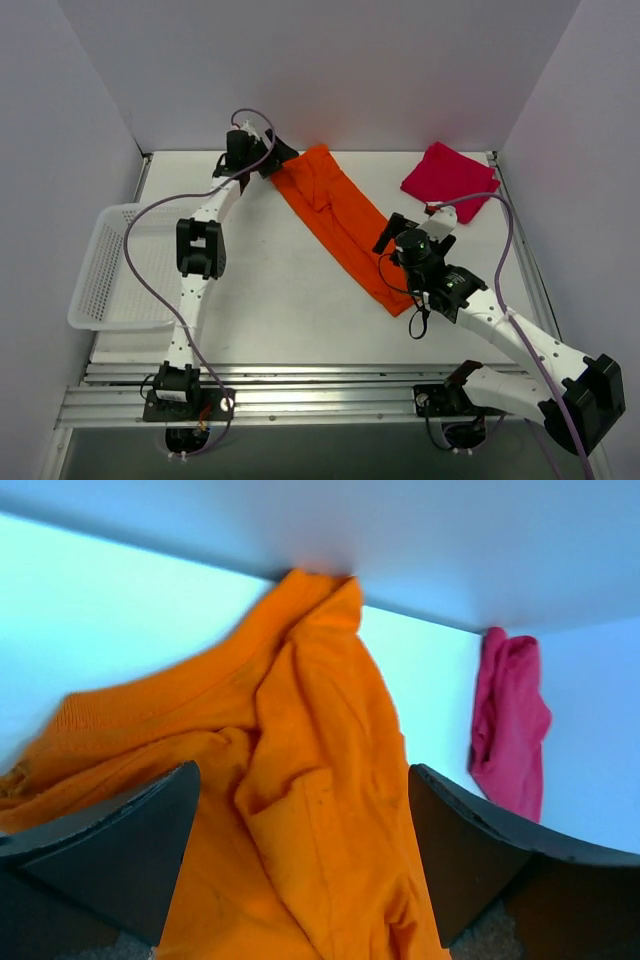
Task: Fold and stack the t-shirts
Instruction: Rotate the tshirt 90 degrees
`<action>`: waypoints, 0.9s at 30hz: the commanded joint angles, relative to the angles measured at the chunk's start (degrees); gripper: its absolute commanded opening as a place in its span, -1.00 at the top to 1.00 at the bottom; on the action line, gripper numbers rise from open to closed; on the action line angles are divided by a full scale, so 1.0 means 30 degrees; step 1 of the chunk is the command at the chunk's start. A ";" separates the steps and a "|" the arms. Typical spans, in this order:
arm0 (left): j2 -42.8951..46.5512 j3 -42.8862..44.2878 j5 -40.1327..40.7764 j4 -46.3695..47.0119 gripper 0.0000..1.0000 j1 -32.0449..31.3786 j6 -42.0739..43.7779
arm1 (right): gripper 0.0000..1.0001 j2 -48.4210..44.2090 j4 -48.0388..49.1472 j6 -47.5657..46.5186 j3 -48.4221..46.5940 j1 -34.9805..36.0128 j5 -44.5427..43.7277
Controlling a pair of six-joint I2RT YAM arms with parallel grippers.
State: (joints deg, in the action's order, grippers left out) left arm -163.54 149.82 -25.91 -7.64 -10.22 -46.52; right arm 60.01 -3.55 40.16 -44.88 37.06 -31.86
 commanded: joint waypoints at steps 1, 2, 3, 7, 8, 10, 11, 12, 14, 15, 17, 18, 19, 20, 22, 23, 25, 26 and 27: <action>0.4171 -0.1707 -0.2173 0.4794 -0.88 0.0447 0.0797 | -0.89 -0.0608 0.0335 -0.0204 0.0575 -0.0107 -0.1538; 0.6851 -0.2964 -0.2028 0.5585 -0.88 0.0447 0.1468 | -0.89 -0.0637 0.0334 -0.0233 0.0634 -0.0078 -0.1684; 0.8241 -0.5645 -0.1737 0.6347 -0.88 0.0331 0.1822 | -0.89 -0.0667 0.0363 -0.0204 0.0722 -0.0106 -0.1802; 1.4075 -0.9095 0.0166 0.5454 -0.88 0.0008 0.3639 | -0.89 -0.0667 0.0334 -0.0058 0.0781 -0.0048 -0.1920; 1.5825 -0.9564 0.1272 0.4548 -0.88 -0.0166 0.4367 | -0.89 -0.0696 0.0363 -0.0057 0.0781 -0.0048 -0.1862; 1.8171 -1.1727 0.2973 0.1679 -0.88 -0.1306 0.5016 | -0.89 -0.0696 0.0335 -0.0057 0.0665 0.0010 -0.1978; 1.8941 -1.2838 0.5361 0.1029 -0.88 -0.1891 0.5338 | -0.89 -0.0754 0.0247 -0.0057 0.0548 0.0039 -0.2066; 1.9673 -1.4213 0.6574 0.0559 -0.88 -0.2535 0.5254 | -0.89 -0.0784 0.0072 -0.0057 0.0489 0.0040 -0.2125; 2.1608 -1.8577 1.0196 0.0699 -0.89 -0.5052 0.5253 | -0.89 -0.0958 -0.0279 0.0030 0.0343 0.0069 -0.2388; 2.1991 -1.9752 1.1437 0.0353 -0.89 -0.5989 0.5051 | -0.89 -0.1018 -0.0426 0.0060 0.0342 0.0069 -0.2447; 2.2726 -2.2538 1.3519 -0.0002 -0.89 -0.8393 0.3507 | -0.89 -0.1310 -0.0689 0.0263 0.0371 0.0098 -0.2739; 2.2902 -2.3475 1.3936 0.0056 -0.89 -0.9039 0.2771 | -0.90 -0.1369 -0.0778 0.0323 0.0371 0.0069 -0.2886; 2.3020 -2.5109 1.3998 0.0201 -0.89 -1.0147 0.1748 | -0.90 -0.1515 -0.0866 0.0353 0.0400 0.0098 -0.2945; 2.3021 -2.5763 1.3882 0.0261 -0.90 -1.0622 0.1158 | -0.90 -0.1574 -0.0896 0.0324 0.0430 0.0098 -0.3004; 2.3224 -2.7545 1.3941 -0.0207 -0.90 -1.1966 -0.0189 | -0.91 -0.1633 -0.0896 0.0324 0.0488 0.0069 -0.3004; 2.3487 -2.8195 1.4491 -0.0440 -0.90 -1.2468 -0.0602 | -0.91 -0.1663 -0.0954 0.0295 0.0488 0.0098 -0.2975; 2.4479 -2.9455 1.4934 -0.0267 -0.89 -1.3551 -0.1160 | -0.91 -0.1692 -0.0955 0.0324 0.0634 0.0069 -0.3004; 2.4747 -3.0128 1.5255 -0.0498 -0.88 -1.4485 -0.1423 | -0.91 -0.1692 -0.0984 0.0324 0.0664 0.0098 -0.3004; 2.4923 -3.0367 1.5461 -0.1081 -0.88 -1.4871 -0.1658 | -0.91 -0.1692 -0.1013 0.0382 0.0693 0.0069 -0.3004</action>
State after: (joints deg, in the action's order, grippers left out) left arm -96.14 58.04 14.41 -10.07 -50.48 -46.37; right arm 55.79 -5.54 40.60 -42.89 37.17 -37.82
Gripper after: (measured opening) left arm 0.944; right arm 0.955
